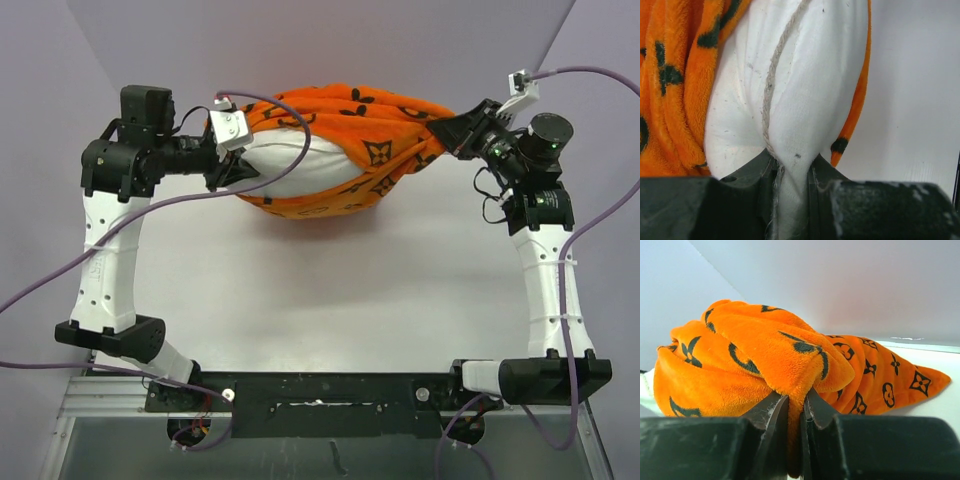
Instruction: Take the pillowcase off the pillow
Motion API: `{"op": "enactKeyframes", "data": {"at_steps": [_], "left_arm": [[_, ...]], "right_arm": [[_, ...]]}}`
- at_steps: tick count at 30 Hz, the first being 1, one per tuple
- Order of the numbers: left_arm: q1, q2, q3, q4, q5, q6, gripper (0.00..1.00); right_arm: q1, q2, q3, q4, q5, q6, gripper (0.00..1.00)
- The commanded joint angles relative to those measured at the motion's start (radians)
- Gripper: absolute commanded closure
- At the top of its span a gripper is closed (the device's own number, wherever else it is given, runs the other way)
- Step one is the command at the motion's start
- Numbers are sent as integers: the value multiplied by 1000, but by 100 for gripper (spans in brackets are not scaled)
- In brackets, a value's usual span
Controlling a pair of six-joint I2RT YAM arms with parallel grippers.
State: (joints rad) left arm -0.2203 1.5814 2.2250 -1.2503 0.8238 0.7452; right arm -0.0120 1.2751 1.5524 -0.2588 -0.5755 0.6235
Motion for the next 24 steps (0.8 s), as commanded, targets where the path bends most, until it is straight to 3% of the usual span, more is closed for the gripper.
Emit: {"op": "enactKeyframes", "data": {"at_steps": [1,15,24], "left_arm": [[44,-110,0,-81,-37,91,100],[74,-94,170,-273,6,186,100],[113,-71,267,-279,45,180,100]], "right_arm": [[-81,24,-20,191,43,100,100],[-146,158,41,-10,497,-71,100],[-139,188,-97,-13,585,-144,100]]}}
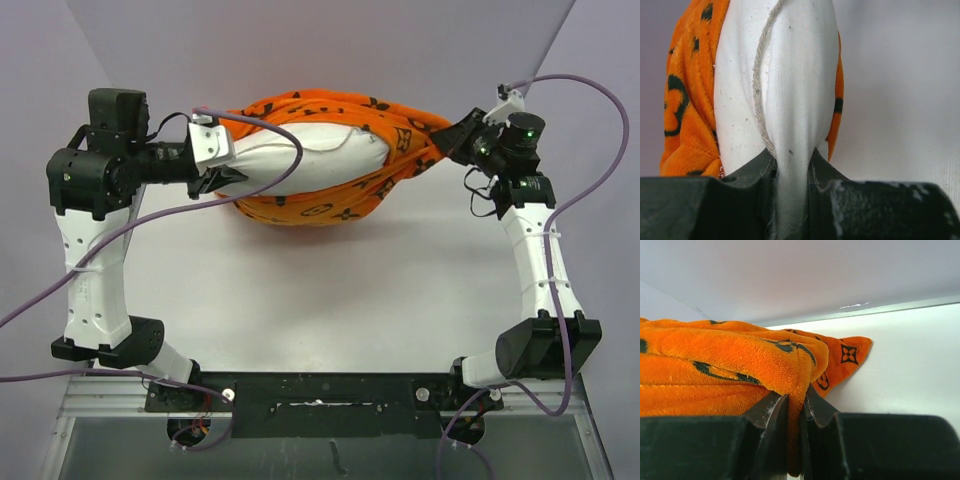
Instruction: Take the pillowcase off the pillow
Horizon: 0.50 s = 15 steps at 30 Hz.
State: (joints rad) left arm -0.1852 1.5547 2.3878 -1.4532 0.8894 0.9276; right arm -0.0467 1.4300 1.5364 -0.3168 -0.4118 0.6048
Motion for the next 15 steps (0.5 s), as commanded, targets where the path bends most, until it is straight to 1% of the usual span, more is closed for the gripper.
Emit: {"op": "enactKeyframes", "data": {"at_steps": [1,7,10,12,13,15], "left_arm": [[81,-37,113,-75,-13,-6,100],[130,-21,151,-41,45,-42,100],[150,-21,149,10,73,-86,100],[158,-23,143,64,85,-135,100],[162,-27,137,103,93,-185,100],[171,-44,108,225,111,-290,100]], "right_arm": [[-100,38,-100,45,432,-136,100],[-76,57,-201,46,509,-207,100],[-35,63,-260,67,551,-239,100],[8,71,-302,84,581,-258,100],[31,77,-320,92,596,-268,100],[90,93,-353,109,639,-289,100]]}}
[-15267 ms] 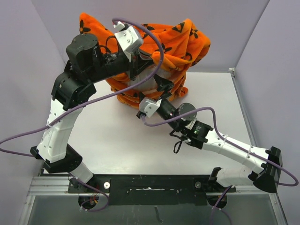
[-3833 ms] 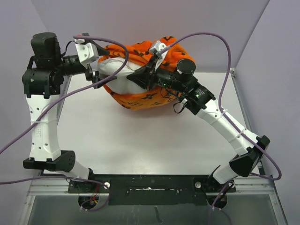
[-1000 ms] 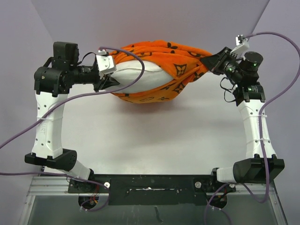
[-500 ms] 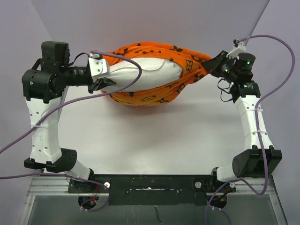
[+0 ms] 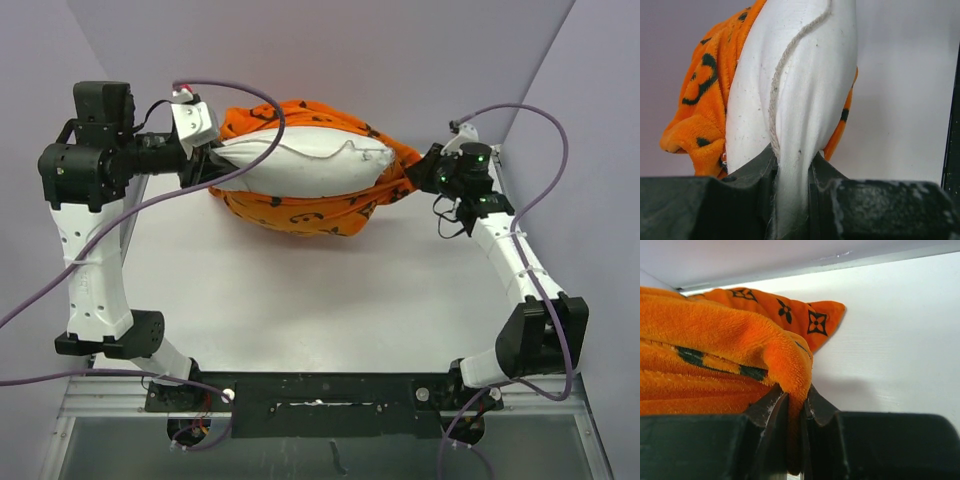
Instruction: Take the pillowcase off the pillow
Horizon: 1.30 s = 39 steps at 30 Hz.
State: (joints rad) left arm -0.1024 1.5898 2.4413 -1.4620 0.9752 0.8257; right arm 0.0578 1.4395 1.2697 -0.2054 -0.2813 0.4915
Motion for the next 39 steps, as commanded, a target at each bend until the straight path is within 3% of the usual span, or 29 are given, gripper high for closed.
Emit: {"op": "enactKeyframes", "data": {"at_steps": [1,5,9,12,14,18,22,27,34,36,39], "left_arm": [[95,-91,32,314,38,-251,100],[102,-130,-53,674,75,-538,100],[102,-91,-15,956,18,-804,100],[102,-36,59,1057,-40,-914,100],[102,4,115,1107,-66,-960,100],[102,68,222,1150,-84,-1034,100],[102,53,180,1205,-64,-1065,100],[102,40,139,1140,75,-1062,100],[102,-21,33,1049,96,-932,100],[102,-31,11,1026,97,-908,100],[103,-38,-11,1005,112,-896,100]], "right_arm": [[12,96,-103,3,526,-181,100],[100,147,-140,21,559,-168,100],[140,156,-109,16,517,-172,100],[104,111,-37,-3,374,-122,84],[59,70,20,11,228,-75,65],[-16,3,166,47,-27,-42,40],[-61,-77,190,162,-180,6,20],[-63,-141,204,299,-287,65,14],[-54,-167,271,425,-362,143,10],[13,-151,283,486,-422,161,9],[147,-108,323,446,-472,74,8]]}}
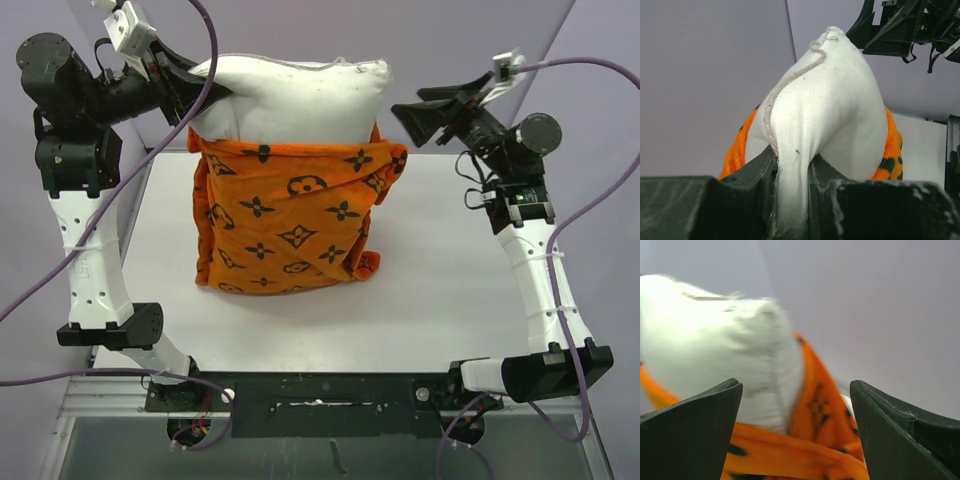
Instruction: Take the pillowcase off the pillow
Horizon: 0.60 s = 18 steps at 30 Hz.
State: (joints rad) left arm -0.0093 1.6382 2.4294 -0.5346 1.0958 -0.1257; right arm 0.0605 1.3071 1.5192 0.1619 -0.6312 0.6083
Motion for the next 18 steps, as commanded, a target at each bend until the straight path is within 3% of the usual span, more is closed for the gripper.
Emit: {"op": "enactKeyframes", "data": {"at_steps": [1,9,11,13,15,16,17,18], "left_arm": [[9,-89,-3,71,-4,58,100],[9,-118,-41,-38,44,131,100],[9,-132,-65,-69,52,163,100],[10,-143,-83,-107,52,207,99],[10,-147,-93,-144,58,255,67],[9,-147,-92,-157,62,278,51],[9,-146,-87,-167,62,291,38],[9,-144,-78,-176,65,303,29]], "right_arm": [[187,43,87,53,-136,-79,7],[356,178,165,-60,-80,-199,16],[370,189,176,-58,-63,-205,27],[380,192,185,-54,-34,-209,49],[392,194,193,-47,4,-213,81],[400,196,203,-52,22,-219,92],[412,200,216,-66,42,-233,100],[426,203,232,-85,63,-262,100]]}}
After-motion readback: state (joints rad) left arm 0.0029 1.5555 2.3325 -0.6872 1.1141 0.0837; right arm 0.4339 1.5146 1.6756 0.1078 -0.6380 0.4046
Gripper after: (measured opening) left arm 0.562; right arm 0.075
